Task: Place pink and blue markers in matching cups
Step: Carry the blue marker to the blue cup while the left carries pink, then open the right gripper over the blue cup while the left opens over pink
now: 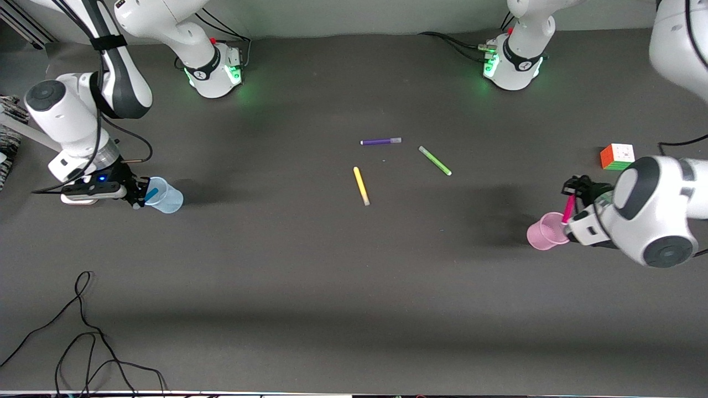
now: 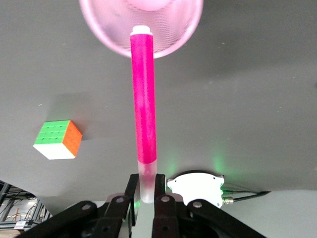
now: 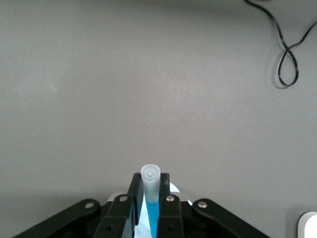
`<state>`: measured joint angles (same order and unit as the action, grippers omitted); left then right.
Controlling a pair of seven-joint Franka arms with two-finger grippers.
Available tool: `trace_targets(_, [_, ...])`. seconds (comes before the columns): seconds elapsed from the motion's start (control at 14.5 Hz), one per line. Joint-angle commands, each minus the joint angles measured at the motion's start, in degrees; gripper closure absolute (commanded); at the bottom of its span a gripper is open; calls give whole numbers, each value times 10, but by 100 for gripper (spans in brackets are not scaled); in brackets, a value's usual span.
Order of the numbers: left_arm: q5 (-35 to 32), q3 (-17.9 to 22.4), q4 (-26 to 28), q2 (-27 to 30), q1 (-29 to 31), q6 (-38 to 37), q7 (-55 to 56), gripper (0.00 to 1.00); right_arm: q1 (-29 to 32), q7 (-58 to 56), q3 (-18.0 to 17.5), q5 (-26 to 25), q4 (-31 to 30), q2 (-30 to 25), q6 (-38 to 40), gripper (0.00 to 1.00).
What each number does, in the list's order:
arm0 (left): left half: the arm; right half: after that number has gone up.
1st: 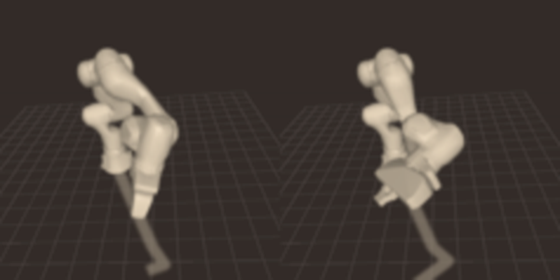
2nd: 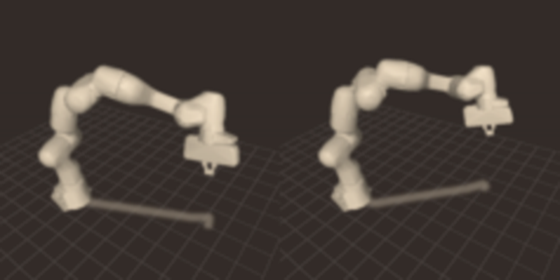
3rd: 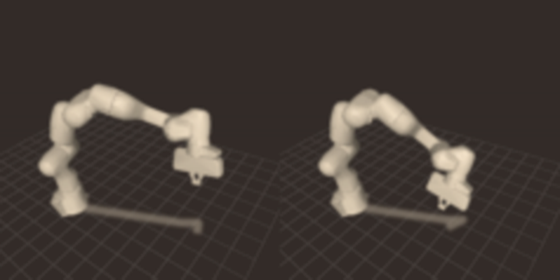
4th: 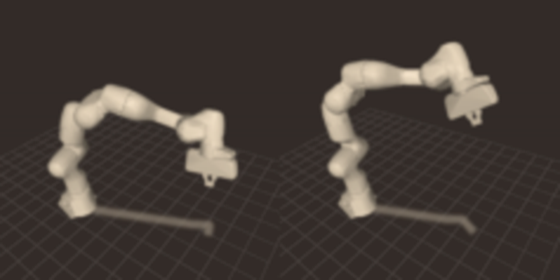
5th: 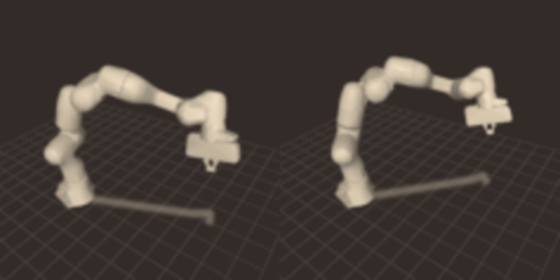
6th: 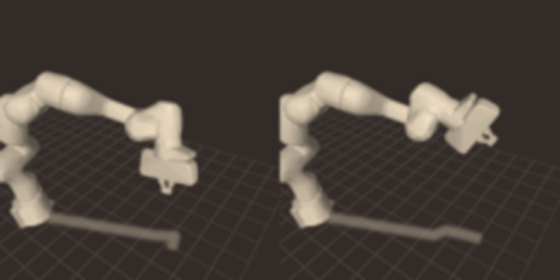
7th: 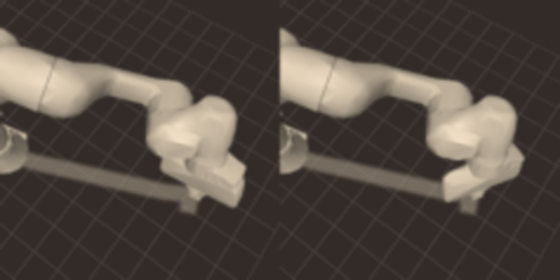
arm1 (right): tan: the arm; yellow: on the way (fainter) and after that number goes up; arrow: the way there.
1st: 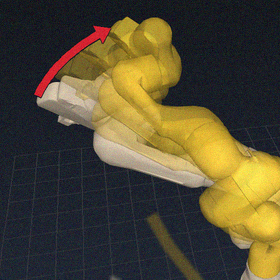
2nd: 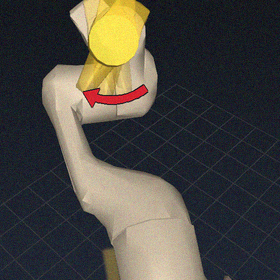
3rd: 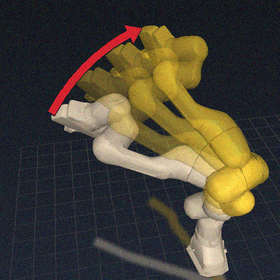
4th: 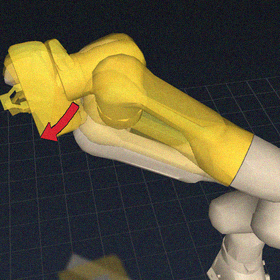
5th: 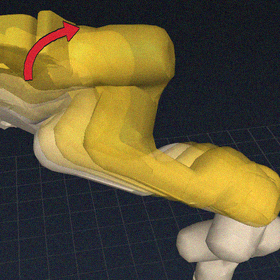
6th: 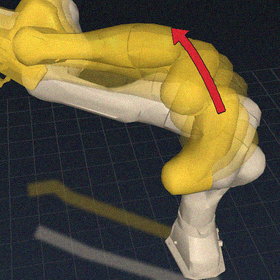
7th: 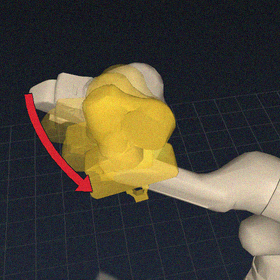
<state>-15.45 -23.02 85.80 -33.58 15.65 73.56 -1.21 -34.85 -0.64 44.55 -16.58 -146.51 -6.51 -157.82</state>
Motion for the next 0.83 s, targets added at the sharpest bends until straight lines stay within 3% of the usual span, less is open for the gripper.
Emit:
trace_targets(0.0, [-10, 3, -41, -36, -16, -18, 9, 100, -6, -4, 9, -14, -18, -11, -27, 100])
trace_targets(0.41, [-19, 3, -74, -67, -19, -7, 13, 100, -6, -3, 27, -15, -37, 20, -59, 100])
trace_targets(0.48, [-27, 3, -74, -69, -19, 1, 13, 100, -6, -3, 27, -14, -37, 21, -59, 95])
trace_targets(0.62, [-36, 4, -74, -76, -19, 16, 11, 100, -6, -3, 28, -14, -37, 21, -57, 60])
trace_targets(0.69, [-40, 9, -74, -79, -19, 20, 10, 100, -6, -4, 28, -14, -36, 21, -57, 1])
trace_targets(0.76, [-42, 11, -74, -80, -19, 20, 11, 100, -6, -3, 28, -14, -35, 19, -54, 0])
